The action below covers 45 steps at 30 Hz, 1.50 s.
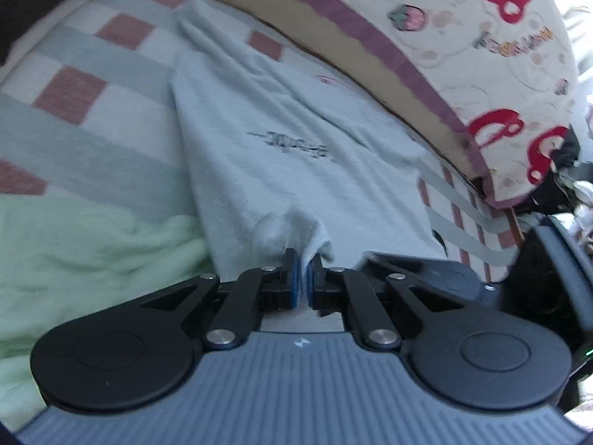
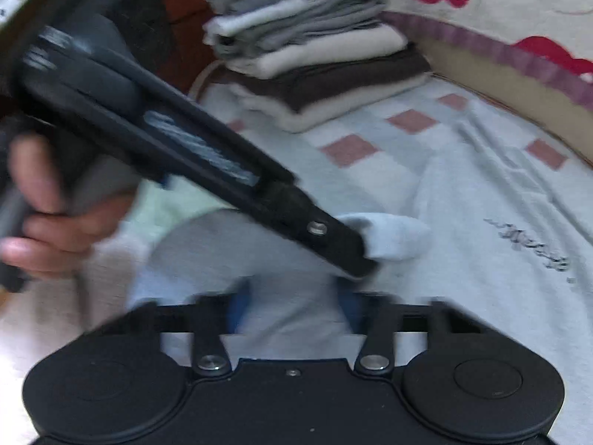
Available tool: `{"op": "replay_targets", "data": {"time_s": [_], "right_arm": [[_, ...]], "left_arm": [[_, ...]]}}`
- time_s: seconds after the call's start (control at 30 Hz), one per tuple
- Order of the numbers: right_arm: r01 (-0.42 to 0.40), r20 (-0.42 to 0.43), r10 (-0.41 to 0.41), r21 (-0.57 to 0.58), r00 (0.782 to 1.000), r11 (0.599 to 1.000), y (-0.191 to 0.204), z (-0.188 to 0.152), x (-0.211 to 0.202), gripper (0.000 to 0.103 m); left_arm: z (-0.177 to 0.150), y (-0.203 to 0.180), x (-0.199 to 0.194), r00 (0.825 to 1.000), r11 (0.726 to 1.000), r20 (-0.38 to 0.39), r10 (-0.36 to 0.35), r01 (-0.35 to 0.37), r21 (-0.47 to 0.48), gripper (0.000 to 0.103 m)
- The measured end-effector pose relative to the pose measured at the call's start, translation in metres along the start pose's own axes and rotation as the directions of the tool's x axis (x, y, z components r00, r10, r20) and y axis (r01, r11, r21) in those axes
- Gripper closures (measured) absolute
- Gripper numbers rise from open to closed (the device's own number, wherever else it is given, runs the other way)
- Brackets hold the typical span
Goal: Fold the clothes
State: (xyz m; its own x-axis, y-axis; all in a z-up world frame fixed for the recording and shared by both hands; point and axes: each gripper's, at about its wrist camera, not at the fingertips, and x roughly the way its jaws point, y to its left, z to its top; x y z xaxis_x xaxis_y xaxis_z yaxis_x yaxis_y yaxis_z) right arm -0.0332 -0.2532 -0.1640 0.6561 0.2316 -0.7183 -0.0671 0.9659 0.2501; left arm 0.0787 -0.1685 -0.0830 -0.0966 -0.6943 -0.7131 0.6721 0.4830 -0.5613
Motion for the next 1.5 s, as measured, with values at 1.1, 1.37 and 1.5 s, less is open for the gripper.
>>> {"op": "replay_targets", "data": {"time_s": [1.1,1.37,1.5], "right_arm": [[0.150,-0.133,-0.120,0.247,0.984,0.957,-0.076,-0.071,-0.005,0.098],[0.097,-0.127,-0.070,0.222,0.989,0.970,-0.073,-0.067,-0.016,0.063],[0.101,-0.185,-0.098,0.006,0.978,0.995,-0.046,-0.058,-0.011,0.056]], "left_arm": [[-0.034,-0.018,0.023,0.972,0.966,-0.011,0.233,-0.230,0.119,0.101],[-0.053,-0.036,-0.099,0.783,0.884,0.462,0.416,-0.468,-0.002,0.101],[-0.079,0.001,-0.162,0.674,0.838,0.504,0.539,-0.488,-0.244,0.101]]}}
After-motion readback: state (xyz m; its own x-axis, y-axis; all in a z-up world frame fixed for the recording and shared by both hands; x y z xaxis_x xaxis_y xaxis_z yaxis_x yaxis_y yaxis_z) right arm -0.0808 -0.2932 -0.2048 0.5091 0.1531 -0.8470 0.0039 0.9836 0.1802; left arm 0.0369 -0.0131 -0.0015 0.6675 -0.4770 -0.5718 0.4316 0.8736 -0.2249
